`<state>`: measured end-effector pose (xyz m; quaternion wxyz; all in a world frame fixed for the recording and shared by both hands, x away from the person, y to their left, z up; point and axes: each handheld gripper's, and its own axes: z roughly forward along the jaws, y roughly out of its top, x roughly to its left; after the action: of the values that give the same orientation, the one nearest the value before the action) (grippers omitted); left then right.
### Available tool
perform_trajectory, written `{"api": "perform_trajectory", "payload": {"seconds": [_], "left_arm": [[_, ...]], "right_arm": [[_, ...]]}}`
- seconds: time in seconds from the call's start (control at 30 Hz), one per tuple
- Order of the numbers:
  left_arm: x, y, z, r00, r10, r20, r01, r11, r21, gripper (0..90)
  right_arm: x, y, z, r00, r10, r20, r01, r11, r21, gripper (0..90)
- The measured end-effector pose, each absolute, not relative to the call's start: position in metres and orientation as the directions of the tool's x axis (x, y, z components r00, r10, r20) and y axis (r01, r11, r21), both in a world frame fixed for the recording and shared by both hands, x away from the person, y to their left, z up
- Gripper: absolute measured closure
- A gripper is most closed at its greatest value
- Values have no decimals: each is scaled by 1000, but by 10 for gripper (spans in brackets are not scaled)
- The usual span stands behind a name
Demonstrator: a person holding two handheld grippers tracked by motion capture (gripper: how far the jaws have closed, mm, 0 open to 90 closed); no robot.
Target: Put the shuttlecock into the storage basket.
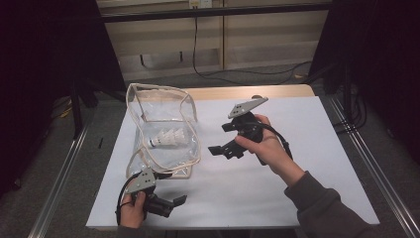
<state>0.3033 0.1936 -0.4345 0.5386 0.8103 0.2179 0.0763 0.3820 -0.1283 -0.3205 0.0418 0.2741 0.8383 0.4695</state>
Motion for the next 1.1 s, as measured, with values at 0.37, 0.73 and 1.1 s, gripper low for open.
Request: {"api": "perform_trajectory", "payload": {"seconds": [0.37, 0.73, 1.1], "left_arm": [[303, 194, -435, 893, 436, -109, 270, -327, 906, 26], [303, 194, -435, 893, 437, -107, 269, -328, 905, 26], [303, 194, -435, 893, 437, -108, 270, -327, 906, 26]], "right_arm": [[380, -148, -332, -832, 519, 195, 430, 382, 818, 47], [376, -163, -345, -823, 537, 184, 436, 389, 812, 47], [372, -176, -356, -814, 551, 183, 445, 388, 807, 44]]}}
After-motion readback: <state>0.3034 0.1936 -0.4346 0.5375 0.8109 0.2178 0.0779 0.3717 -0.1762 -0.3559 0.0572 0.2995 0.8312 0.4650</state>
